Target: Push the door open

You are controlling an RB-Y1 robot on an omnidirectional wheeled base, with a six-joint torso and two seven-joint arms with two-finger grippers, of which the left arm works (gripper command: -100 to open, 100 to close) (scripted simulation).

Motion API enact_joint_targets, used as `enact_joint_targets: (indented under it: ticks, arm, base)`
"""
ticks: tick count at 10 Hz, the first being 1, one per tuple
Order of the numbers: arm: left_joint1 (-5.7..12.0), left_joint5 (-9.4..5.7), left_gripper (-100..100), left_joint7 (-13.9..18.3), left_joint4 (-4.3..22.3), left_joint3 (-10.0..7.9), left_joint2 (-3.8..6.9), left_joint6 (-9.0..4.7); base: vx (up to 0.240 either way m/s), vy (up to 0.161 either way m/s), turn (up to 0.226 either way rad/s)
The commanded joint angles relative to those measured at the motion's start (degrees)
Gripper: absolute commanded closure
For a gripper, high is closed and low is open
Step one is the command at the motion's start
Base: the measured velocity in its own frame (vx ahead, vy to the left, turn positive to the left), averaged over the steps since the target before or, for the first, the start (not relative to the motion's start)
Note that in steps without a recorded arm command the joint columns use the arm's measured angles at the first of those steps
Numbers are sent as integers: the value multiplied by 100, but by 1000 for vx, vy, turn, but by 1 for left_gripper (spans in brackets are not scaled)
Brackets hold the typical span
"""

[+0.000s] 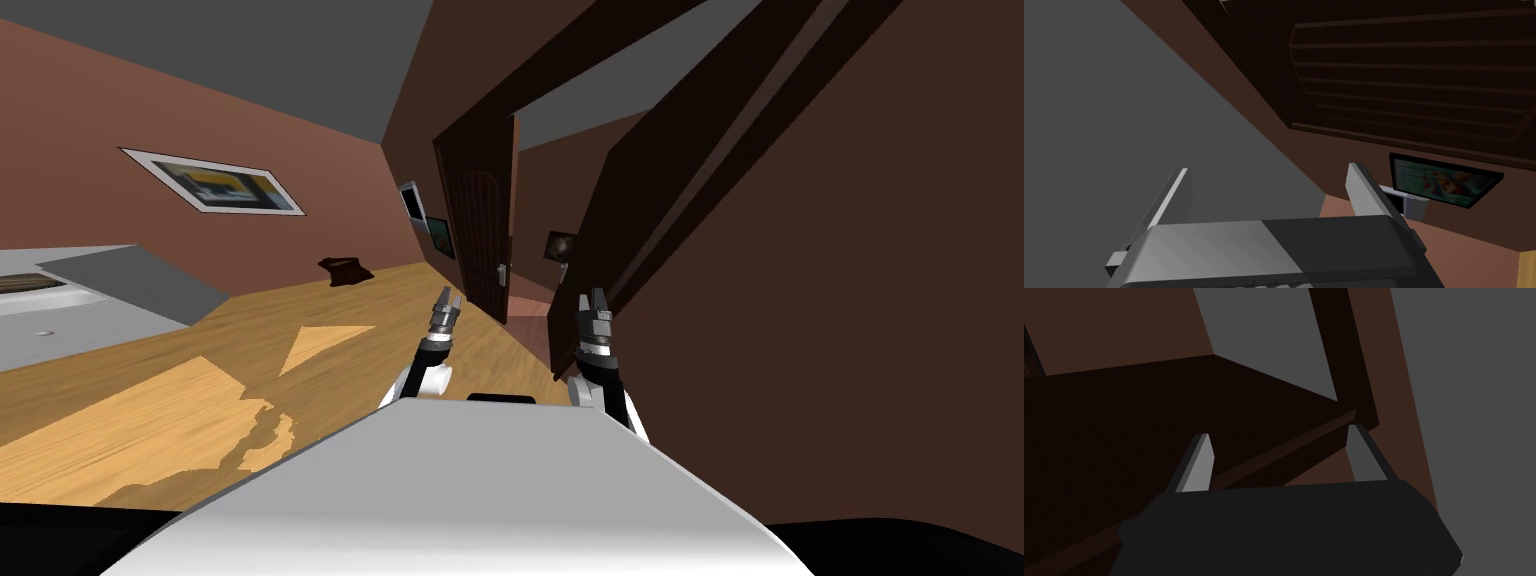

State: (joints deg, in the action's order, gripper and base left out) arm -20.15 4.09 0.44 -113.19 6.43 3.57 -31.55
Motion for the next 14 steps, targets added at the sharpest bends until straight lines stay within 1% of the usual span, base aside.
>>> enact_joint_targets:
  ticks: [1, 6, 14]
  arm:
    - [159, 17, -100, 47, 178, 52, 21, 79]
    - [576, 70, -100, 194, 843, 241, 69, 172]
    - [1290, 162, -100, 447, 1983, 567, 88, 332]
  base:
    - [100, 68, -27]
    - [100, 88, -23]
    - [89, 90, -25]
